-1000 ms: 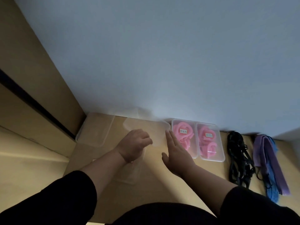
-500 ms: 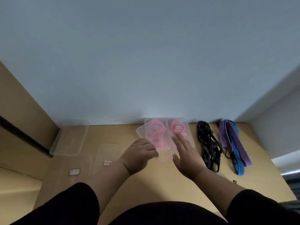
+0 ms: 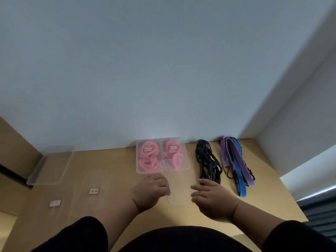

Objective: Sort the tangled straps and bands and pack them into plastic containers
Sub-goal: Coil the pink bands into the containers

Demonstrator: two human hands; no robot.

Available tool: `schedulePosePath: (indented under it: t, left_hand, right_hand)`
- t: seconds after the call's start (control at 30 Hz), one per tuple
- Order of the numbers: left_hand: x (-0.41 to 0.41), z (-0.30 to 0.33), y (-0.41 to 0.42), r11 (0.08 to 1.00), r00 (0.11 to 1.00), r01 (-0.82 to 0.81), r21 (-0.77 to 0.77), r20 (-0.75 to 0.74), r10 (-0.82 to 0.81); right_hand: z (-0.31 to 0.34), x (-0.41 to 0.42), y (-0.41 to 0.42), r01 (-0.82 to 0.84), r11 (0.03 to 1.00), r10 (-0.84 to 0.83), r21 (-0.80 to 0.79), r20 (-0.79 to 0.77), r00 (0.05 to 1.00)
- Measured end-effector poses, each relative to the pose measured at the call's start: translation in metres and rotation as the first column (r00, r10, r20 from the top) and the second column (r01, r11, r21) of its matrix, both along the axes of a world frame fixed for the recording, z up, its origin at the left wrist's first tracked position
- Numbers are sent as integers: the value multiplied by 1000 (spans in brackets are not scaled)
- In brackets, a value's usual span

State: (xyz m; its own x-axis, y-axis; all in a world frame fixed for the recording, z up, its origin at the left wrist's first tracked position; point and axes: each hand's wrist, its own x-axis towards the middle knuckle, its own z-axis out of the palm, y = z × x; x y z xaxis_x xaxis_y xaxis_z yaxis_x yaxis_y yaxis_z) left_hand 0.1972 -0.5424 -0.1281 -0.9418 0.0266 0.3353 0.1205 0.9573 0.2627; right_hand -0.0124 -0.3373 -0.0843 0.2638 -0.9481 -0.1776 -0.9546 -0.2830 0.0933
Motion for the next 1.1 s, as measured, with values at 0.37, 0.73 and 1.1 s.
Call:
schedulePosePath:
  t: [0.37, 0.73, 1.1]
  left_hand:
    - [-17, -28, 67, 992, 982, -121, -24, 142, 123]
    - [-32, -20, 103, 946, 921, -323, 0, 228, 314]
    - [-105, 5, 135, 915, 819, -402, 30, 458, 345]
  right_hand:
    - [-29, -46, 26, -195, 970, 175, 145, 139, 975]
    - [-54, -63, 25, -338, 933, 305, 123, 225, 925]
    - [-53, -130, 67, -76, 997, 77, -11, 247, 966]
